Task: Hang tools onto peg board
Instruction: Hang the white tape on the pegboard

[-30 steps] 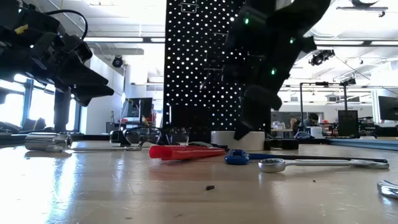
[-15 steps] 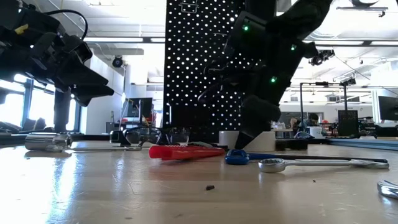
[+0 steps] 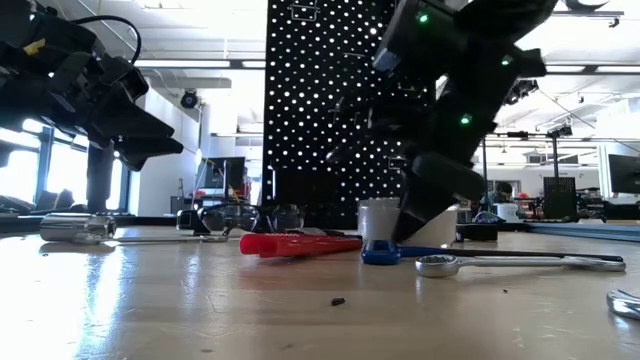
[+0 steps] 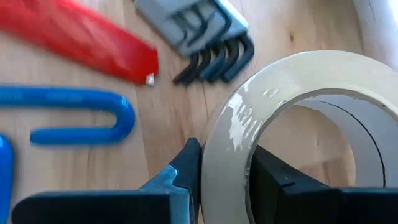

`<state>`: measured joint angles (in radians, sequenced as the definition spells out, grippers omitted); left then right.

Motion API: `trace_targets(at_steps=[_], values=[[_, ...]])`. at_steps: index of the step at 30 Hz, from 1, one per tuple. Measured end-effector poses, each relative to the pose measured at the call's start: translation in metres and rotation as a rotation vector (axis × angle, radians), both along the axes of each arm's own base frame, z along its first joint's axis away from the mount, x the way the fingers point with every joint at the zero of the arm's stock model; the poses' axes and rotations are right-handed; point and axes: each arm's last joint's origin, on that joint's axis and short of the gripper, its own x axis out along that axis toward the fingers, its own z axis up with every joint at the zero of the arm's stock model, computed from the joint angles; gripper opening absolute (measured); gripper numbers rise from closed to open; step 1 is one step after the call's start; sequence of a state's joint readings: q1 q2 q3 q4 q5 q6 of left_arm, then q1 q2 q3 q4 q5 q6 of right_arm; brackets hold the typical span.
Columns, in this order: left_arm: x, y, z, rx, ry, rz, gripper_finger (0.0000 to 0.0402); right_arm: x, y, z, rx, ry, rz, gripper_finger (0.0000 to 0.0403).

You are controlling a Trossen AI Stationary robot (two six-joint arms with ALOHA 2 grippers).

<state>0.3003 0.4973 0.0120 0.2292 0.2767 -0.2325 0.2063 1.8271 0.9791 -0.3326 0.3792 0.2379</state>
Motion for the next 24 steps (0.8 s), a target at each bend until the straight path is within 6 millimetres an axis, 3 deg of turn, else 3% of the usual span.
trace_targets(at_steps=[13, 24], values=[[0.0, 0.0, 0.0, 0.0, 0.0, 0.0, 0.0163, -0.029, 0.041, 0.003, -0.24, 0.022, -0.056, 0.0078], [0.0, 0.0, 0.0, 0.001, -0.001, 0.0, 0.0163, -0.047, 0.035, 0.043, -0.517, -0.136, -0.173, 0.0078]])
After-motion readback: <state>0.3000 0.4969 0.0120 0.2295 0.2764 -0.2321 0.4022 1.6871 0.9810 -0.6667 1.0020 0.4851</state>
